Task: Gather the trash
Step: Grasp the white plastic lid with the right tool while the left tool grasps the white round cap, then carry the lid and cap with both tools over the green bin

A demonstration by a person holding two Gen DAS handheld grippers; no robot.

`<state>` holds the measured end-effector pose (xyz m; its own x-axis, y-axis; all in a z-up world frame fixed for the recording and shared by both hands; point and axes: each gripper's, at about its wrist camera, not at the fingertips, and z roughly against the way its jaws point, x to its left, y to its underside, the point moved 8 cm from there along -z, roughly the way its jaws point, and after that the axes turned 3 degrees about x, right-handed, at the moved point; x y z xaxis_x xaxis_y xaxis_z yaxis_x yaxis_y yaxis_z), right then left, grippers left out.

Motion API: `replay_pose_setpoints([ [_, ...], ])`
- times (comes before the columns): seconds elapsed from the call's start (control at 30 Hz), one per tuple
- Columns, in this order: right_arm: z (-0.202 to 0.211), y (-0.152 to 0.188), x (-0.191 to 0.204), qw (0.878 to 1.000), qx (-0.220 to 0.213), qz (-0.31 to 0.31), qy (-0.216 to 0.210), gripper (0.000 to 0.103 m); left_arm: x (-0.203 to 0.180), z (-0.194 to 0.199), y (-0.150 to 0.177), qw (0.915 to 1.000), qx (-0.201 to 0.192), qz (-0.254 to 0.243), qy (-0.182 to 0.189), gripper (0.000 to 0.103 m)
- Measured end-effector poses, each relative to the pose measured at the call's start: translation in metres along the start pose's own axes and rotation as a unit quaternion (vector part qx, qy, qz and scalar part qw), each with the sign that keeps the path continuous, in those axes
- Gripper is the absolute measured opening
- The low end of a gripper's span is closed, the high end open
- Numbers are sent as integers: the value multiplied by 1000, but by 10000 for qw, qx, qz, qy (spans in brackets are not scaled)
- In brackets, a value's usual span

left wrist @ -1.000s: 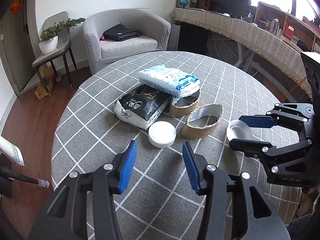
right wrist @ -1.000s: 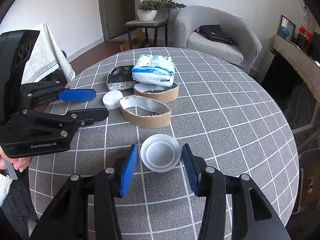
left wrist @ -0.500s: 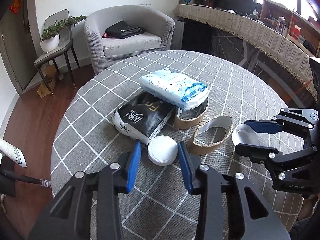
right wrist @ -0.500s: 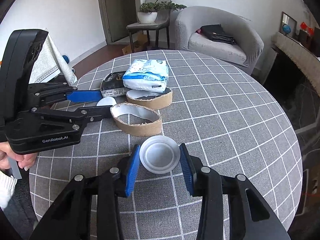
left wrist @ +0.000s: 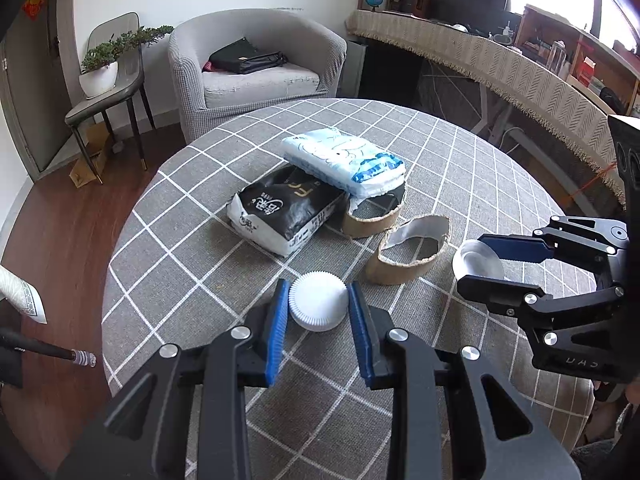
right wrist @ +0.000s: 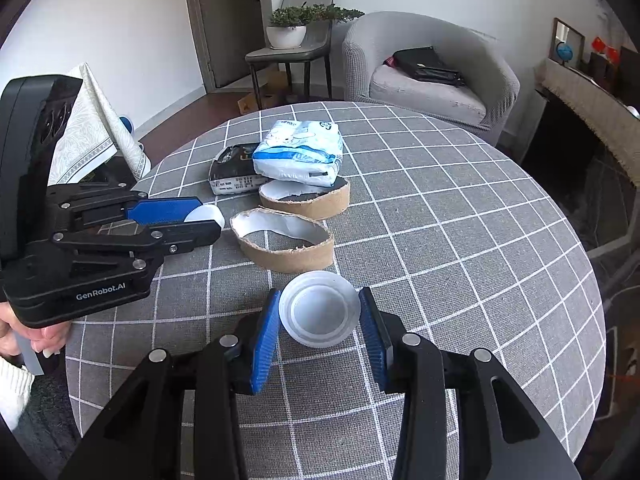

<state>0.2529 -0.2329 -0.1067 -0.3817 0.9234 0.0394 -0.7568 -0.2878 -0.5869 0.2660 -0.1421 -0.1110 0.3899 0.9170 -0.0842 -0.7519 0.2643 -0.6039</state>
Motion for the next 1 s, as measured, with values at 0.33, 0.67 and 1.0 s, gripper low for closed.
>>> replay_pose_setpoints([
  [0.33, 7, 4, 31, 9999, -72, -88, -86, 40, 5, 33, 30, 10000, -35, -32, -12, 32],
  [0.67, 12, 9, 79, 9996, -163, -38, -228, 40, 37, 67, 66, 9996, -51, 151, -231, 32],
  [1.0, 16, 8, 134, 9984, -334, 60, -444, 40, 73, 95, 104, 9983, -45, 340, -472, 32],
])
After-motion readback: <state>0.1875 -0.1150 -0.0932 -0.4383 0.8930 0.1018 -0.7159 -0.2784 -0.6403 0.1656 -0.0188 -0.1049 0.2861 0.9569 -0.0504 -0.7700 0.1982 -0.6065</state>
